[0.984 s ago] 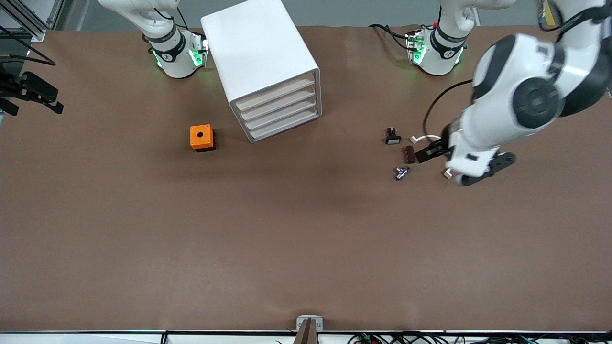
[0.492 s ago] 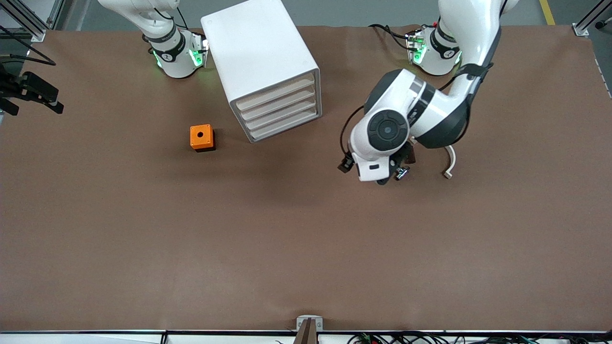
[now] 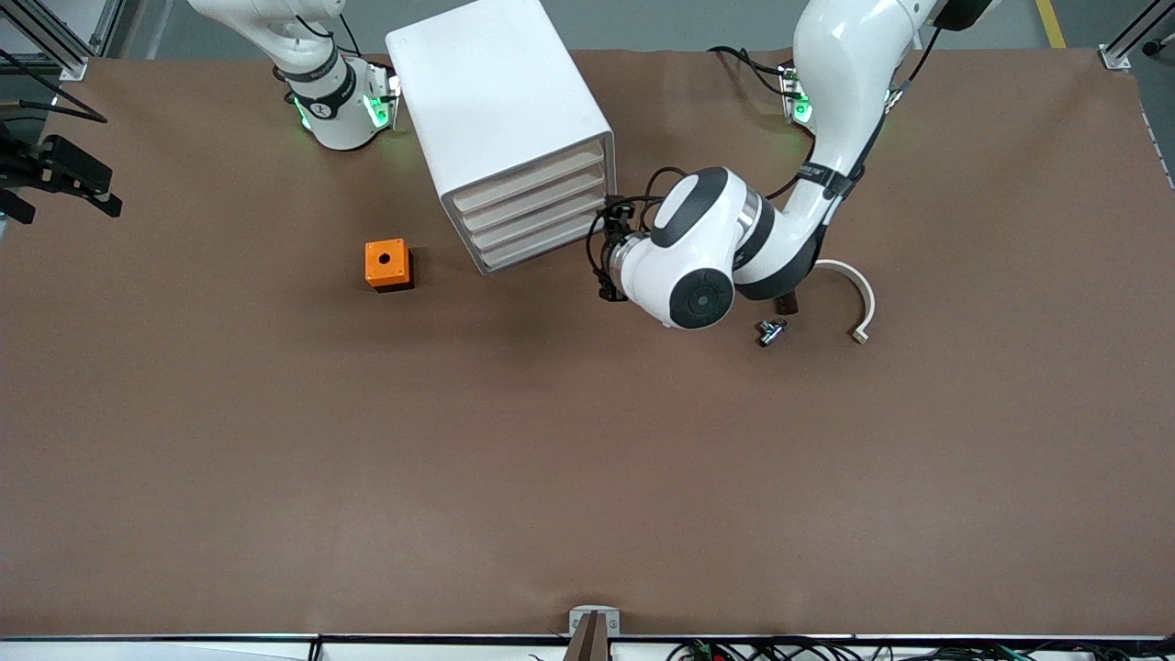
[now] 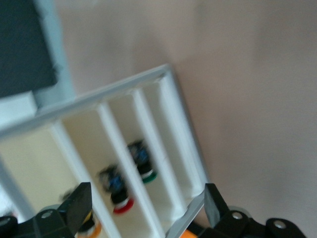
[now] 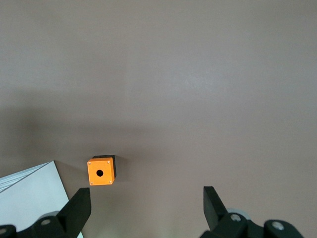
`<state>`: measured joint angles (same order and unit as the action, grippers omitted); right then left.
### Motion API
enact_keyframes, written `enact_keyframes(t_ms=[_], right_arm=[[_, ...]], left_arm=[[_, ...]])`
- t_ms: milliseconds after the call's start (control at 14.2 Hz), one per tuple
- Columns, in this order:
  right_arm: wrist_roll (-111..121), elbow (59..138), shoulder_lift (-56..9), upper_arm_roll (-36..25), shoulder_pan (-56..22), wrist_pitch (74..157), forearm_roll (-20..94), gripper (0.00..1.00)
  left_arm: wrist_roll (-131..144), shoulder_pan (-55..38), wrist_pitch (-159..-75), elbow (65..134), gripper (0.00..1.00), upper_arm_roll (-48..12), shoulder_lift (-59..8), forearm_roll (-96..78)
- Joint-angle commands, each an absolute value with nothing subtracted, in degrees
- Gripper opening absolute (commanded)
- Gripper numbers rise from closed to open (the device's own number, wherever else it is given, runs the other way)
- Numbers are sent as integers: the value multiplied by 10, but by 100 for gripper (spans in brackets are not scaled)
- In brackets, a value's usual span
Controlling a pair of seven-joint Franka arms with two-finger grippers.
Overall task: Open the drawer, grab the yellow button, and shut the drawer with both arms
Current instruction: 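Reach the left gripper to the cabinet's top drawer handle and grip it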
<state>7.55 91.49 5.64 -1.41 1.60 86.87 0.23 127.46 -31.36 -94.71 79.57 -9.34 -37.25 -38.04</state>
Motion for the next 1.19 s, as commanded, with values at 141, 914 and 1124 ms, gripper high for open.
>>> enact_keyframes(t_ms=[141,914,1124], right_arm=[[79,934,72,-15,22,875,25,100],[86,911,51,-14,40,869,20,100],[88,900,22,-13,39,889,-1,100]], left_arm=[[1391,-358,-937,786,100,-91,-412,-459],[1419,-388,-890,787,12,-92,-426,-493],[1419,-385,-889,785,0,-91,-427,-492]])
